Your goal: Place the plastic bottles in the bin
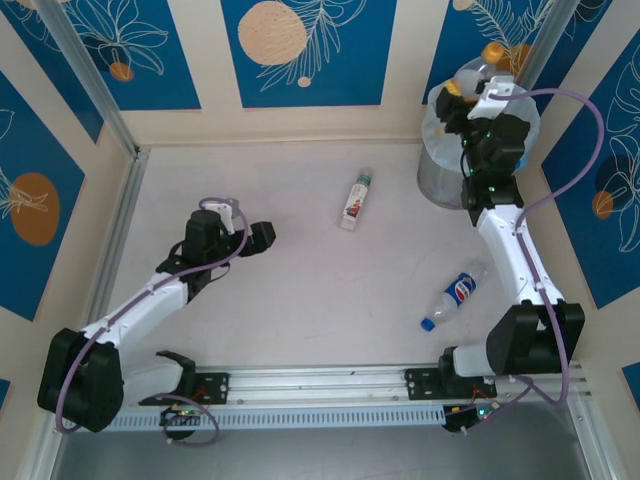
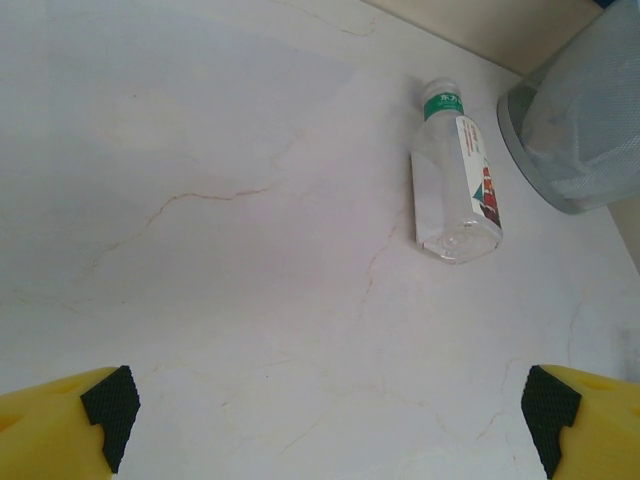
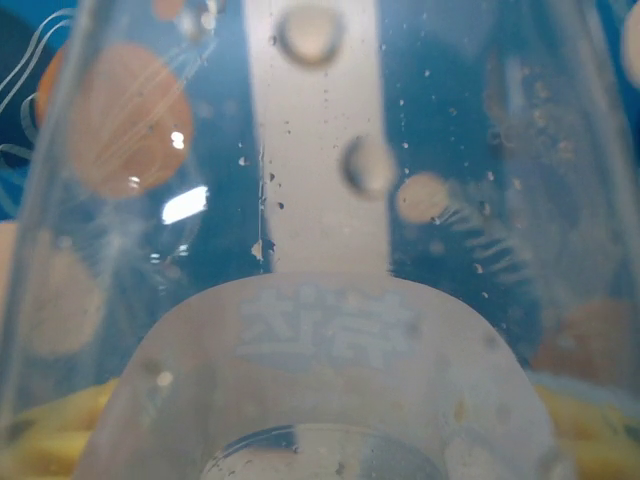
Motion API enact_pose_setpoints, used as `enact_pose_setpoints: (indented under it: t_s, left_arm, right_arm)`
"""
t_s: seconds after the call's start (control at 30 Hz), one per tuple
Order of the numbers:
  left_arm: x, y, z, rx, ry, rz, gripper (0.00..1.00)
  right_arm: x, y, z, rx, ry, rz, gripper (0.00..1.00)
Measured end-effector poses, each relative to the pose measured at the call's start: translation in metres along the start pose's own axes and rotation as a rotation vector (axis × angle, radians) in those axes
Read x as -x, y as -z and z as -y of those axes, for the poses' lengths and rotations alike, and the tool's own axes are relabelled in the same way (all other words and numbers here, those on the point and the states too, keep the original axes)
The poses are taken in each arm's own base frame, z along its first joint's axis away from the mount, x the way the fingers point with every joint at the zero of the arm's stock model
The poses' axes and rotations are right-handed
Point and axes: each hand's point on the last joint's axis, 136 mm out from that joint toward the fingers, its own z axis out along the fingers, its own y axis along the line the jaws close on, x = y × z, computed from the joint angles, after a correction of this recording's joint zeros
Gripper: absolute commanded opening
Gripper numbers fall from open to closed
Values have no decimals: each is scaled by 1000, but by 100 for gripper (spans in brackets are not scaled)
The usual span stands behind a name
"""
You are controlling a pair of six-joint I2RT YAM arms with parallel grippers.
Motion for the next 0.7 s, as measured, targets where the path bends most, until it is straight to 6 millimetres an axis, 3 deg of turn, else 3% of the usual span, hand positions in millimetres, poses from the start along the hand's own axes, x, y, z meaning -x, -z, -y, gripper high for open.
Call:
enact_pose_setpoints:
  t_s: [0.13,0.23,0.37,0.7]
  left_arm:
    - [-1,-1,2,-5,-3,-4,99]
    - [-2,-2,2,-5,-3,-7,99]
    - [-7,-6,0,2,5,-26,99]
    - [-16,-13,-4,13,8,-55,100]
  right_arm:
    - [27,-9,18,-70,98,91,36]
    - [32,-12,23,-97,179,114,36]
    - [23,-14,31,-146,299,103,36]
    - [-31,-23,64,-290,485,6,38]
